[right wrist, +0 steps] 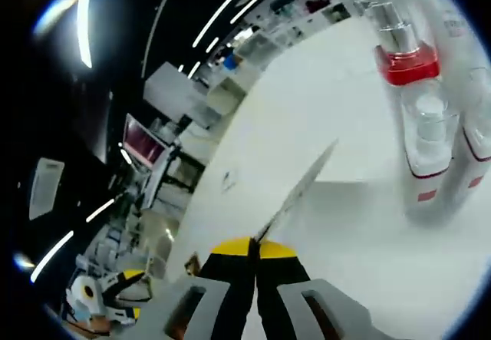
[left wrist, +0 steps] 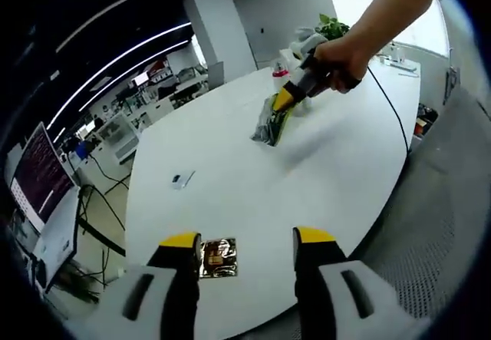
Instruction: Arrange the skincare products in the storage area until every visible bottle or jar stands upright without overlapping.
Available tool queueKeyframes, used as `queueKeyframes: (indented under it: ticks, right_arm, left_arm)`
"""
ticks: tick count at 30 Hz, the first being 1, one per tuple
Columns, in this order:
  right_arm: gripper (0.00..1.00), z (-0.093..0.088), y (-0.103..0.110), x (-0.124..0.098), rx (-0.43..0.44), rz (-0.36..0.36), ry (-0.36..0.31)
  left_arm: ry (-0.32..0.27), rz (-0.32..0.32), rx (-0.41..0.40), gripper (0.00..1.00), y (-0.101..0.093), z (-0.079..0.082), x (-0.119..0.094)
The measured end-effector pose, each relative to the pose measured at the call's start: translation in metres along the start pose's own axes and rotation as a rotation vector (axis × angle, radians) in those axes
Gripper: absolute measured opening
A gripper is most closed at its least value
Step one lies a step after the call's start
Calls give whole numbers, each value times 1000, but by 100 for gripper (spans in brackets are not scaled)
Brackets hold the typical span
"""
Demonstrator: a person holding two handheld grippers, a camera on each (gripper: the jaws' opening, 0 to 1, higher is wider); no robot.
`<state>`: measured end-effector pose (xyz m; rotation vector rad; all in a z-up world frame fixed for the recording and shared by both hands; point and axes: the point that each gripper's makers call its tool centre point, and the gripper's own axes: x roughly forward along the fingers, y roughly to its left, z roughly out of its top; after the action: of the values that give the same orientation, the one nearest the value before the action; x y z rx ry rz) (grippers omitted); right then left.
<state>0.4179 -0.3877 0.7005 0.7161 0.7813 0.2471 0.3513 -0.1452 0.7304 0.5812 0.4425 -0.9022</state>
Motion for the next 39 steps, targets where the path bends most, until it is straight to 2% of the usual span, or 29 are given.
queueKeyframes:
  ticks: [4, 9, 15, 19, 29, 36, 39]
  right_arm:
    - [0, -8, -19, -6, 11, -85, 36]
    - [0, -11, -32, -9, 45, -136, 50]
    - [0, -12, -54, -12, 35, -230, 70]
    - [0, -11, -66, -15, 15, -283, 82]
    - [1, -4, -80, -17, 18, -334, 57]
    - [7, -8, -86, -19, 6, -370, 67]
    - [11, -7, -93, -22, -17, -410, 65]
  left_arm:
    - [8, 3, 2, 45, 1, -1, 0]
    - [16, -3, 8, 45, -1, -3, 1]
    - [21, 0, 9, 44, 0, -3, 1]
    - [44, -10, 15, 43, -2, -8, 2]
    - [38, 12, 9, 43, 2, -7, 1]
    - [52, 8, 10, 42, 1, -9, 1]
    - [53, 20, 2, 42, 4, -9, 1]
